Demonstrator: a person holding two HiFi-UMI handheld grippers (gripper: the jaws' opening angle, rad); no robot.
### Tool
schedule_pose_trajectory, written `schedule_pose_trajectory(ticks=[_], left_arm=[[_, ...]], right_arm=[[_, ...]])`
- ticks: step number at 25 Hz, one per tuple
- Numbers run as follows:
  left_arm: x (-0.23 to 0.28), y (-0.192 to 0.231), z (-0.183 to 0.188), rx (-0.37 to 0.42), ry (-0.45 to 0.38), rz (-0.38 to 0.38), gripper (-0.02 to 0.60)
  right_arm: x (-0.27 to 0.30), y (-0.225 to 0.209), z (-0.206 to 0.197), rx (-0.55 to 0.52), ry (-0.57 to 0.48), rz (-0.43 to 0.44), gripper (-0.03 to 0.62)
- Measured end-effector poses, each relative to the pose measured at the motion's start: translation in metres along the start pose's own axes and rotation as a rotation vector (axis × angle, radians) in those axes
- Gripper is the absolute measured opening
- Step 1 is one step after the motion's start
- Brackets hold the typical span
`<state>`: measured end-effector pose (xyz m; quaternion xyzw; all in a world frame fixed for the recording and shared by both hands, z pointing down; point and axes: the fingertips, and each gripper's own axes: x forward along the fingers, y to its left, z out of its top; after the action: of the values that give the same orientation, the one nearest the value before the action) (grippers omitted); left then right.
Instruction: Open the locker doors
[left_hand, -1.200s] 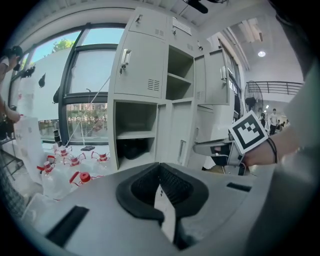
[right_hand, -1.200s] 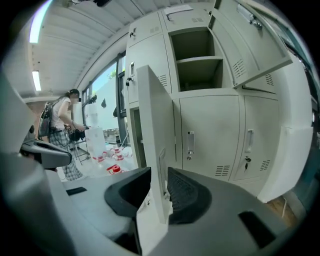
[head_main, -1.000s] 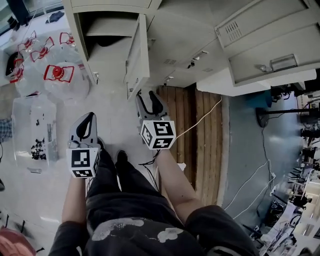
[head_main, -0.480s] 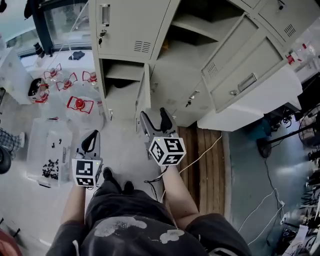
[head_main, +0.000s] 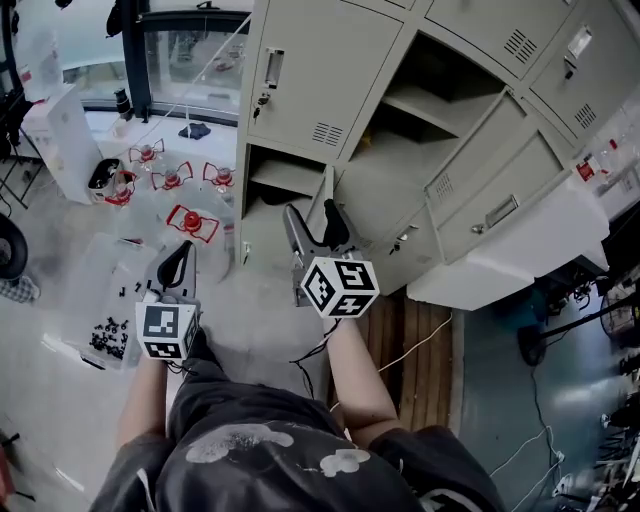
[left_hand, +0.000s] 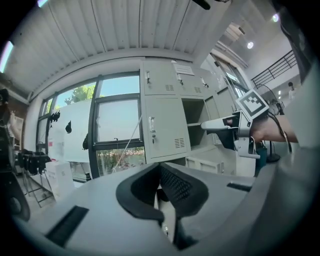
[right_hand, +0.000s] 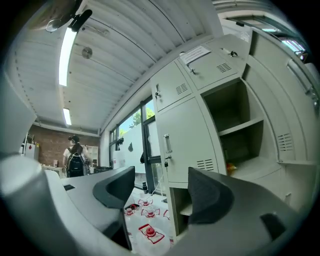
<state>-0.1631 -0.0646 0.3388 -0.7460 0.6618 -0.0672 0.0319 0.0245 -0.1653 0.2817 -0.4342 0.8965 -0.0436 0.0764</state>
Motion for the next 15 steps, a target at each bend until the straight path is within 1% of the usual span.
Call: schedule_pose_trajectory(ticks=[2,6,11,15], left_arm=[[0.007,0.015,0.004,0.002,-0.011,0.008,0.009],[0.035,0.042,0.011,-0.001,-0.016,-0.007,0.009],[0.085,0.092,0.022,-0.019,-0.055,-0.030,0.009],[0.134,0.125,0.026,-0.042,-0.073,-0.060,0.009]], right_arm=[[0.018,0.009,0.003,-0.005,0.002,0.018,0.318],[0.056,0.016,0.014,-0.010,-0.014,0.020,0.318],[0.118,0.022,0.023,-0.037,-0.022,0.004,0.318],[0.167,0.025,0.033,-0.090,-0.023,-0.004,0.318]])
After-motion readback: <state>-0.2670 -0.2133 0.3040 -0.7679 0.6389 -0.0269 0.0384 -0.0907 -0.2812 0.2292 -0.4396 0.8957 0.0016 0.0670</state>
